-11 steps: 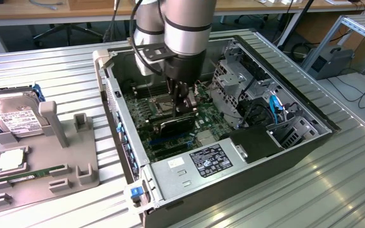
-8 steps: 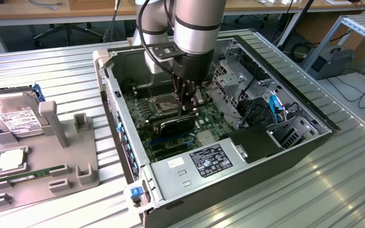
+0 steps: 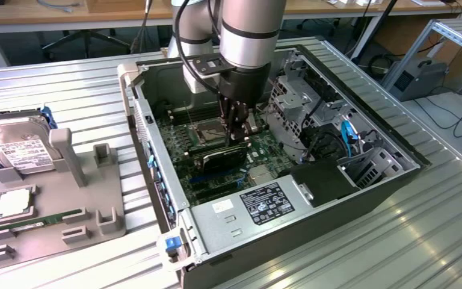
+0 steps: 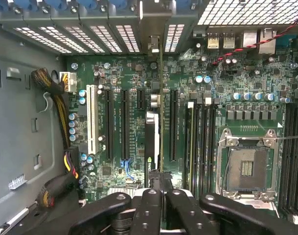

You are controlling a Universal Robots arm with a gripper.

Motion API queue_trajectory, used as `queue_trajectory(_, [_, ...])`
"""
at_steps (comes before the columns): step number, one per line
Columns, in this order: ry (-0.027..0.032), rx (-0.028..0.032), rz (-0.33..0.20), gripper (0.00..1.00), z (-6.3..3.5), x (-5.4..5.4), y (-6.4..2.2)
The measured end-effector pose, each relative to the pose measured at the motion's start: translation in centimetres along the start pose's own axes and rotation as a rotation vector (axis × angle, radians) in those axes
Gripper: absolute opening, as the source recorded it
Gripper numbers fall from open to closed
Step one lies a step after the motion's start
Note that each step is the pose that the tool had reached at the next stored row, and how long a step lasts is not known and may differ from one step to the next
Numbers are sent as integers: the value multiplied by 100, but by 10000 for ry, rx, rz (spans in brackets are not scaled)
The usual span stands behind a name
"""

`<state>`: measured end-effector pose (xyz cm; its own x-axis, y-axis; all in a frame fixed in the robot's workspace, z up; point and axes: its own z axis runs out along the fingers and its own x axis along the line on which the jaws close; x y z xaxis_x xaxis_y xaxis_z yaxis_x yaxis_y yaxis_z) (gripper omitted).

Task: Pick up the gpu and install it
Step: 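Press down on the gpu until it lock into place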

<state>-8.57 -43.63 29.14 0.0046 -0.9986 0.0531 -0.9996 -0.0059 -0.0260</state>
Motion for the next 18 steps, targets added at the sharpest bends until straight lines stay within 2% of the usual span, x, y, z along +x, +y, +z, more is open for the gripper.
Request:
queue_trajectory(1, [0,0,-1,11,0,0,16])
queue_trajectory(5, [1,1,-1,11,10,-1,191])
queue_trajectory(6, [0,1,0,11,16,-2,282])
queue_trajectory(10, [1,1,0,11,28,-4,423])
queue_trajectory(13, [0,2,0,11,36,-5,472])
queue_trajectory(18, [1,1,0,11,41,-4,476])
